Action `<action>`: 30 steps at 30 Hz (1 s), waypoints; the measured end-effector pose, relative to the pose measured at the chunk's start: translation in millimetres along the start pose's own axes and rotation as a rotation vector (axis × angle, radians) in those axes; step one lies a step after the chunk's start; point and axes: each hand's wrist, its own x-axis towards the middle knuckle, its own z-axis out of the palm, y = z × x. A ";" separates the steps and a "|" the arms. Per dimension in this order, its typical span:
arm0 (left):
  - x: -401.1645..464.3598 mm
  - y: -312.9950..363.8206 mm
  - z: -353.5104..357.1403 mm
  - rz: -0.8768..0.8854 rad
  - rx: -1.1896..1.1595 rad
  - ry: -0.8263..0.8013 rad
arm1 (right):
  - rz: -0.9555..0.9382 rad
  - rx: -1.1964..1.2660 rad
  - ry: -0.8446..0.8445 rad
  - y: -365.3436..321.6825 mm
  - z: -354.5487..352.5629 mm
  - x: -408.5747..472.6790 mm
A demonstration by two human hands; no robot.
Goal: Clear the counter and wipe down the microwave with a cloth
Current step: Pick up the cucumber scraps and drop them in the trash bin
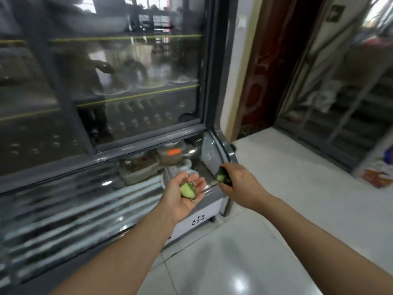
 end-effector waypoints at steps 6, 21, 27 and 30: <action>76.2 -14.3 70.1 -0.114 0.096 -0.079 | 0.216 -0.050 0.039 78.4 -36.1 3.8; 231.9 -103.6 273.7 -0.221 0.235 -0.150 | 0.379 -0.040 0.116 320.1 -124.0 22.6; 292.5 -134.3 357.8 -0.210 0.181 -0.103 | 0.319 -0.042 0.059 429.6 -166.4 57.6; 319.0 -138.4 387.8 -0.198 0.170 -0.071 | 0.296 -0.021 0.040 471.4 -177.0 79.3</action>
